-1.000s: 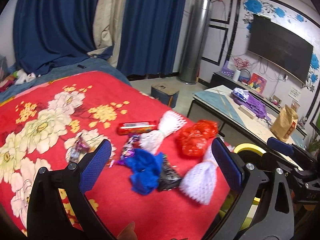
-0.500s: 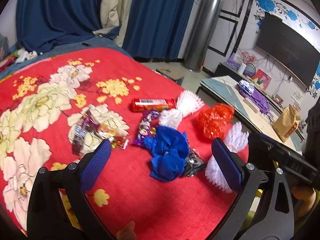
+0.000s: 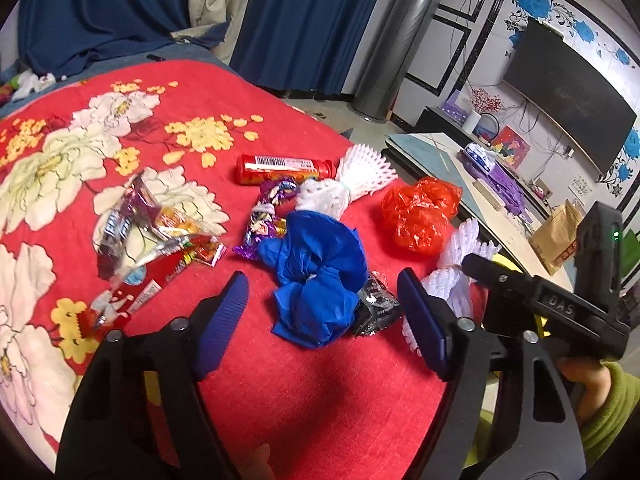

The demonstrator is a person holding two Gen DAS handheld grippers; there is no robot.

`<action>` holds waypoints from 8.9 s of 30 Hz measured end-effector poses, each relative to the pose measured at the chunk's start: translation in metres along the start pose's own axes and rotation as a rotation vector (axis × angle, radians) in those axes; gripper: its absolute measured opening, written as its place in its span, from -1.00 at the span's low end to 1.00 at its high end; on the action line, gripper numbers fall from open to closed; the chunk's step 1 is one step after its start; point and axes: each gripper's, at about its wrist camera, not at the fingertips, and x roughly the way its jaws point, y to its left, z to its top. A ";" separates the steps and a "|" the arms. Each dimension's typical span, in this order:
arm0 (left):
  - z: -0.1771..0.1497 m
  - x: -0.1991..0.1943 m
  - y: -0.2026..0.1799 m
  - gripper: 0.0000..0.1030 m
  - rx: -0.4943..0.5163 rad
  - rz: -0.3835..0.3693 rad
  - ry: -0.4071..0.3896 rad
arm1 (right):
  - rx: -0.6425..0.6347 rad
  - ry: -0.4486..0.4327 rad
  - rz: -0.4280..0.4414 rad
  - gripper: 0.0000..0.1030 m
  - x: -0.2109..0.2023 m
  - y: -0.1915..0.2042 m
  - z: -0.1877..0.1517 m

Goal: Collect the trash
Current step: 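Move both tools back over the trash on the bedspread, then grasp the blue glove with the left tool while the right tool grasps the white mesh sleeve, then carry the blue glove and white mesh sleeve in both tools over the bin, then open both tools to drop the glove and mesh sleeve into the bin, then move both open tools back over the trash on the bedspread, then grasp the red-white candy wrapper with the left tool while the right tool grasps the red plastic bag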

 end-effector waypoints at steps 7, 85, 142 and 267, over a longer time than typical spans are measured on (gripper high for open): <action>-0.003 0.004 0.003 0.06 -0.019 -0.020 0.022 | -0.048 -0.008 0.064 -0.40 -0.004 0.003 -0.006; -0.003 -0.052 -0.102 -0.86 0.237 -0.209 -0.124 | -0.295 -0.323 -0.027 -0.64 -0.147 0.011 0.011; -0.056 0.091 -0.237 -0.86 0.494 -0.407 0.175 | 0.001 -0.273 -0.443 -0.59 -0.164 -0.168 -0.014; -0.001 -0.027 0.084 0.34 -0.074 0.186 0.009 | -0.231 -0.071 -0.162 0.56 0.047 0.062 0.027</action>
